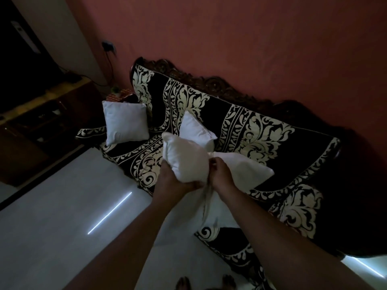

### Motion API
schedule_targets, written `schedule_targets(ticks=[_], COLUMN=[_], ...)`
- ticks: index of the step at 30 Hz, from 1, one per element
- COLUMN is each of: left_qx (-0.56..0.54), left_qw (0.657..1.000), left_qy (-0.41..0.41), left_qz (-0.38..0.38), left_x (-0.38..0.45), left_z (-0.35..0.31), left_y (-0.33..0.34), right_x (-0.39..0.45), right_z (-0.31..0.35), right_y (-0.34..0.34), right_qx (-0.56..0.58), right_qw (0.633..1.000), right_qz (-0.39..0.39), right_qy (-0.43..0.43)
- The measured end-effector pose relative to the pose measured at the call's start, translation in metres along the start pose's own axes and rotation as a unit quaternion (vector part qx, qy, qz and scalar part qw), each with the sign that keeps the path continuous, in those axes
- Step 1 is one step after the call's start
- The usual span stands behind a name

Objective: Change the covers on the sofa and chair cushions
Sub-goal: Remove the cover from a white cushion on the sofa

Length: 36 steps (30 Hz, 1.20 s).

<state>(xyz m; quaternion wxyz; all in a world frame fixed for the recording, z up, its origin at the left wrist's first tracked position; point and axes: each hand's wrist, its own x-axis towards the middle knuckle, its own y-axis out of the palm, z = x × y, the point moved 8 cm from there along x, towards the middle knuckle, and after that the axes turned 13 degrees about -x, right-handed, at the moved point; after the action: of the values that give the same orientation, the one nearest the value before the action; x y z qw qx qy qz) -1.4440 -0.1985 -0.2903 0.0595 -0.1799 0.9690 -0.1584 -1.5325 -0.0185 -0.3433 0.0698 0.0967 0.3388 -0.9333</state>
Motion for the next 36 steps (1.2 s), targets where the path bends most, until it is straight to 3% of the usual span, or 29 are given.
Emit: schedule_targets(ticks=[2,5,7,12,14,17,19,22,25,30,32,36], left_qx=[0.034,0.046,0.060,0.090,0.134,0.242,0.237,0.169,-0.010,-0.290,-0.321,-0.340], left_qw=[0.998,0.998,0.998,0.982,0.972,0.955,0.960,0.976,0.992,0.954,0.943,0.928], left_qy=[0.012,0.018,0.006,-0.037,-0.063,-0.090,-0.091,-0.116,-0.123,-0.043,-0.031,0.004], left_qz=[-0.047,-0.050,0.001,0.161,0.182,0.143,0.115,0.078,0.022,-0.061,-0.081,-0.153], left_x=[0.002,0.008,0.009,0.001,-0.001,-0.004,-0.003,0.006,0.010,0.005,0.007,0.012], left_z=[-0.010,-0.009,-0.004,0.023,0.035,0.043,0.042,0.044,0.027,-0.011,-0.014,-0.017], left_y=[-0.006,-0.012,-0.007,0.013,0.018,0.020,0.021,0.016,0.002,-0.018,-0.023,-0.032], right_x=[0.004,0.011,0.015,0.013,0.008,-0.013,-0.033,-0.053,-0.051,-0.048,-0.060,-0.080], right_z=[-0.002,-0.016,-0.020,-0.007,0.008,0.039,0.058,0.074,0.072,0.027,0.001,-0.003], right_y=[-0.004,-0.003,-0.002,-0.011,-0.011,-0.003,0.006,0.015,-0.005,-0.029,-0.018,0.007], right_qx=[-0.008,-0.099,-0.116,0.045,0.028,-0.070,-0.120,-0.108,-0.049,-0.121,-0.169,-0.109], right_qw=[1.000,0.991,0.989,0.999,1.000,0.994,0.982,0.976,0.981,0.975,0.971,0.979], right_qz=[-0.003,0.070,0.082,0.003,-0.010,-0.008,-0.013,-0.018,-0.060,-0.082,-0.082,-0.083], right_qy=[0.018,0.051,0.034,0.027,-0.003,-0.085,-0.144,-0.186,-0.176,-0.166,-0.147,-0.154])
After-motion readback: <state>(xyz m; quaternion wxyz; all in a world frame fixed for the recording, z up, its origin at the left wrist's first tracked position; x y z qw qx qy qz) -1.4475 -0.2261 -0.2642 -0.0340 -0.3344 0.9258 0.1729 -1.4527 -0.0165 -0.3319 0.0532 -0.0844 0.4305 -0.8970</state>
